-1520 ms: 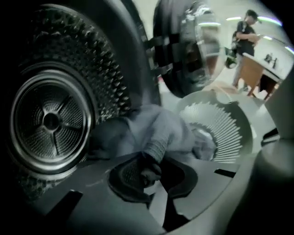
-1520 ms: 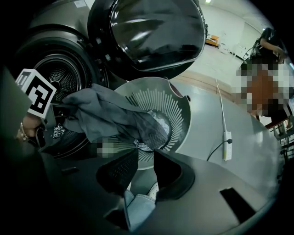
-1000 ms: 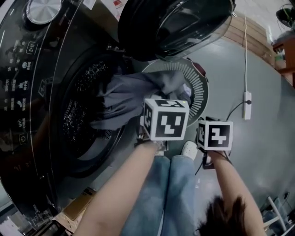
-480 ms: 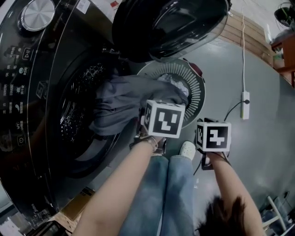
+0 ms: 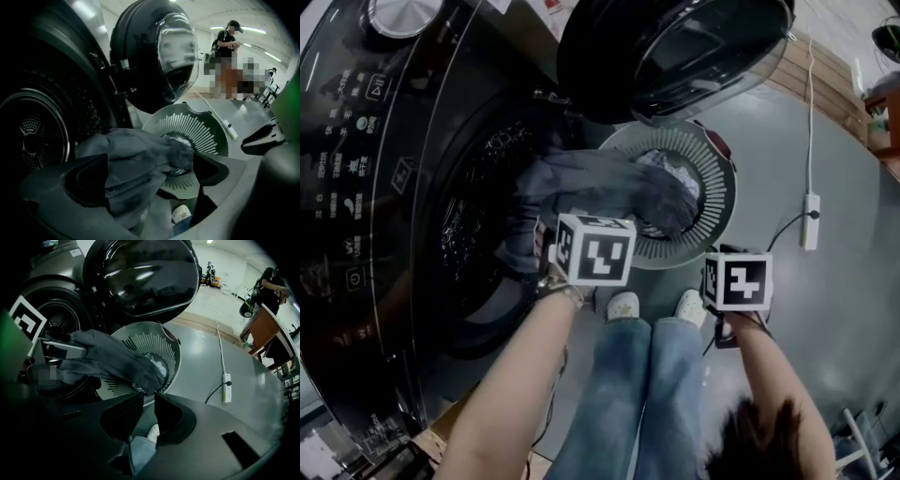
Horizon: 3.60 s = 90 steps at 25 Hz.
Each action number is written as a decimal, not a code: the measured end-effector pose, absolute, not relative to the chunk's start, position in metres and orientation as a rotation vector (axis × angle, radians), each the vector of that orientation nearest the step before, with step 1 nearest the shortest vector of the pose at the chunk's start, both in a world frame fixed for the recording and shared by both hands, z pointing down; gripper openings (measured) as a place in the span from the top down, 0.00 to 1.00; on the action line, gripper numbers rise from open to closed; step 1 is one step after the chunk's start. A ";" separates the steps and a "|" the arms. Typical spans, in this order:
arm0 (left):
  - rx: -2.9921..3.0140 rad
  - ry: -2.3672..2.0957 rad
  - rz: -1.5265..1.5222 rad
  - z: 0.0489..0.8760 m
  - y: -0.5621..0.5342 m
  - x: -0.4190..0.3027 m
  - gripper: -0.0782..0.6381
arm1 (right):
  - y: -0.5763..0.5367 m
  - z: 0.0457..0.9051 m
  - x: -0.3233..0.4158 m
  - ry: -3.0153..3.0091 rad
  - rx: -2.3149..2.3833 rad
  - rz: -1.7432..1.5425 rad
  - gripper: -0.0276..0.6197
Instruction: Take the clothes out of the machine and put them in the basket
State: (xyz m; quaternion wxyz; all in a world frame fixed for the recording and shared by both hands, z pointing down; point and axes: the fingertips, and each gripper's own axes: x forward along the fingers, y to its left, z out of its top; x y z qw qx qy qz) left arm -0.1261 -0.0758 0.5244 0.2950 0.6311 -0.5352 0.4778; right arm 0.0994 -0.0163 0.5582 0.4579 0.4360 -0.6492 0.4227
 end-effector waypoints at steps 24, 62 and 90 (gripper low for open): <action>1.397 -1.534 1.391 0.601 -0.077 -0.280 0.12 | -0.006 0.592 0.041 -1.629 0.952 1.016 0.84; 1.810 -1.271 0.762 0.423 -0.103 -0.014 0.76 | -0.016 0.486 0.132 -1.646 1.102 1.035 0.89; 1.703 -1.284 1.014 0.480 -0.072 -0.052 0.27 | -0.013 0.484 0.119 -1.623 1.117 1.054 0.89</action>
